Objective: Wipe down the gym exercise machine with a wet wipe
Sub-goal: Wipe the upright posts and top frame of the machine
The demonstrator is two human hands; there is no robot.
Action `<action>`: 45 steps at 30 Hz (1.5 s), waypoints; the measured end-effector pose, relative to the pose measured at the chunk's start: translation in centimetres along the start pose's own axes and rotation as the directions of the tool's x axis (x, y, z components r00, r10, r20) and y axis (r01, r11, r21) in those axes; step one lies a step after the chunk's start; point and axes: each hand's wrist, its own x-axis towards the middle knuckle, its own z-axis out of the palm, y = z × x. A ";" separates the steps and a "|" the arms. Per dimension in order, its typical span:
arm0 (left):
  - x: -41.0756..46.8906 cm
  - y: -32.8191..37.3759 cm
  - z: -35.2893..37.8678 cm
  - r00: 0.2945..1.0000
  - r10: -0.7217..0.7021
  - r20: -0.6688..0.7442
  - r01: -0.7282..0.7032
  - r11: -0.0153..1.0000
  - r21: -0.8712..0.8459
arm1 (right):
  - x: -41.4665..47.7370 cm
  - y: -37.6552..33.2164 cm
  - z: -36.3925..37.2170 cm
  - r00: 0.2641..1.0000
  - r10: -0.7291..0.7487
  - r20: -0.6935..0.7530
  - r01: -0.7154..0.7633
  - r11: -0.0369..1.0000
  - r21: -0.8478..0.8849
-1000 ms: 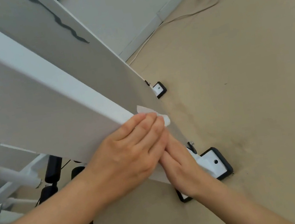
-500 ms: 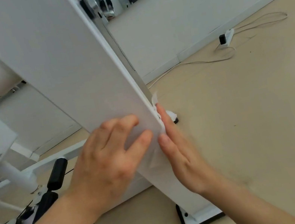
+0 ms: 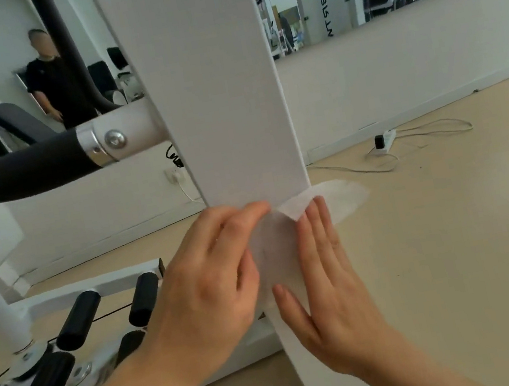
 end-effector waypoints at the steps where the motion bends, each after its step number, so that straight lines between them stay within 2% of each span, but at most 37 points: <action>1: -0.1 -0.1 -0.3 1.000 0.014 0.010 -0.013 0.999 -0.041 | -0.6 0.1 0.0 0.998 -0.057 0.041 0.059 0.997 -0.048; 4: -0.6 -0.9 -0.3 0.997 0.058 0.054 -0.054 0.996 -0.067 | -1.2 0.4 0.3 0.962 -0.211 0.175 0.234 0.964 -0.127; 6: -1.1 -1.7 0.2 0.995 0.079 0.068 -0.080 0.997 0.006 | -1.0 1.1 0.0 0.936 -0.288 0.203 0.321 0.935 -0.152; 9: -2.2 -3.1 1.0 0.993 0.114 -0.028 -0.113 0.993 0.027 | 0.3 1.9 -1.5 0.890 -0.398 0.223 0.443 0.871 -0.212; 11: -2.5 -3.6 1.5 0.987 -0.003 -0.161 -0.011 0.996 -0.085 | 1.4 2.0 -2.3 0.870 -0.439 0.226 0.492 0.803 -0.336; 12: -2.5 -3.4 1.8 0.959 -0.164 -0.231 0.124 0.976 -0.180 | 1.9 1.8 -2.4 0.857 -0.456 0.238 0.515 0.766 -0.386; 13: -2.6 -3.1 2.1 0.879 -0.388 -0.276 0.302 0.902 -0.308 | 2.4 1.6 -2.4 0.840 -0.475 0.262 0.542 0.728 -0.419; 14: -2.5 -2.7 2.6 0.748 -0.611 -0.259 0.464 0.761 -0.453 | 3.0 1.3 -2.3 0.819 -0.491 0.296 0.574 0.692 -0.438; 15: -2.6 -2.2 3.3 0.608 -0.772 -0.186 0.562 0.584 -0.585 | 3.4 1.0 -2.1 0.798 -0.501 0.336 0.603 0.662 -0.445; 16: -2.8 -1.8 4.1 0.506 -0.856 -0.102 0.596 0.433 -0.676 | 3.7 0.8 -2.0 0.776 -0.504 0.379 0.630 0.638 -0.442; 17: -3.2 -1.4 4.9 0.441 -0.897 -0.043 0.601 0.330 -0.728 | 3.7 0.7 -1.9 0.752 -0.502 0.428 0.658 0.620 -0.428; 18: -3.9 -1.0 5.4 0.388 -0.921 -0.019 0.600 0.268 -0.754 | 3.6 0.7 -1.9 0.721 -0.498 0.482 0.688 0.603 -0.405; 19: -4.6 -0.7 5.6 0.354 -0.934 -0.043 0.592 0.259 -0.763 | 3.4 0.8 -1.9 0.684 -0.496 0.535 0.719 0.581 -0.381; 20: -5.4 -0.4 5.6 0.348 -0.928 -0.130 0.582 0.323 -0.746 | 3.2 0.9 -2.0 0.643 -0.497 0.583 0.751 0.559 -0.352; 21: -6.3 0.1 5.9 0.377 -0.893 -0.246 0.563 0.432 -0.705 | 3.1 1.1 -2.1 0.606 -0.499 0.620 0.775 0.547 -0.317; 22: -7.0 0.8 6.3 0.431 -0.837 -0.338 0.536 0.538 -0.650 | 3.1 1.2 -2.2 0.579 -0.499 0.645 0.785 0.555 -0.276; 23: -7.4 1.8 6.9 0.491 -0.789 -0.370 0.499 0.602 -0.623 | 3.2 1.3 -2.4 0.567 -0.497 0.657 0.779 0.582 -0.233; 24: -7.5 2.8 7.8 0.556 -0.764 -0.327 0.459 0.610 -0.645 | 3.3 1.2 -2.5 0.572 -0.493 0.656 0.759 0.621 -0.195; 26: -7.1 4.7 8.8 0.665 -0.737 -0.123 0.404 0.493 -0.771 | 3.5 0.7 -3.0 0.610 -0.490 0.623 0.699 0.702 -0.133; 28: -6.5 5.1 9.6 0.711 -0.703 -0.003 0.403 0.411 -0.818 | 3.4 0.2 -3.9 0.664 -0.478 0.575 0.646 0.754 -0.119; 30: -6.2 4.2 10.5 0.710 -0.704 0.030 0.419 0.388 -0.821 | 3.3 -0.1 -4.9 0.711 -0.443 0.546 0.619 0.763 -0.187; 33: -6.6 3.6 12.7 0.660 -0.744 0.101 0.464 0.299 -0.833 | 2.1 0.0 -5.6 0.753 -0.349 0.558 0.585 0.742 -0.327; 35: -8.5 4.2 14.6 0.620 -0.775 0.126 0.535 0.299 -0.790 | 0.5 0.0 -5.3 0.724 -0.267 0.635 0.583 0.729 -0.358; 38: -11.4 5.3 16.7 0.571 -0.800 0.183 0.614 0.268 -0.743 | -2.1 0.7 -4.9 0.630 -0.176 0.757 0.600 0.729 -0.330; 39: -11.4 5.4 16.5 0.572 -0.801 0.179 0.611 0.270 -0.744 | -2.5 0.8 -4.9 0.633 -0.152 0.759 0.573 0.752 -0.327; 41: -9.4 5.2 14.6 0.619 -0.782 0.075 0.542 0.356 -0.761 | -2.4 0.4 -4.9 0.720 -0.107 0.686 0.428 0.846 -0.317; 43: -6.4 4.9 12.3 0.681 -0.724 -0.110 0.439 0.524 -0.730 | -1.3 -0.3 -4.9 0.838 -0.074 0.541 0.253 0.930 -0.265; 45: -4.5 4.7 10.9 0.705 -0.681 -0.200 0.398 0.613 -0.683 | -0.3 -1.1 -4.9 0.891 0.030 0.453 0.104 0.958 -0.267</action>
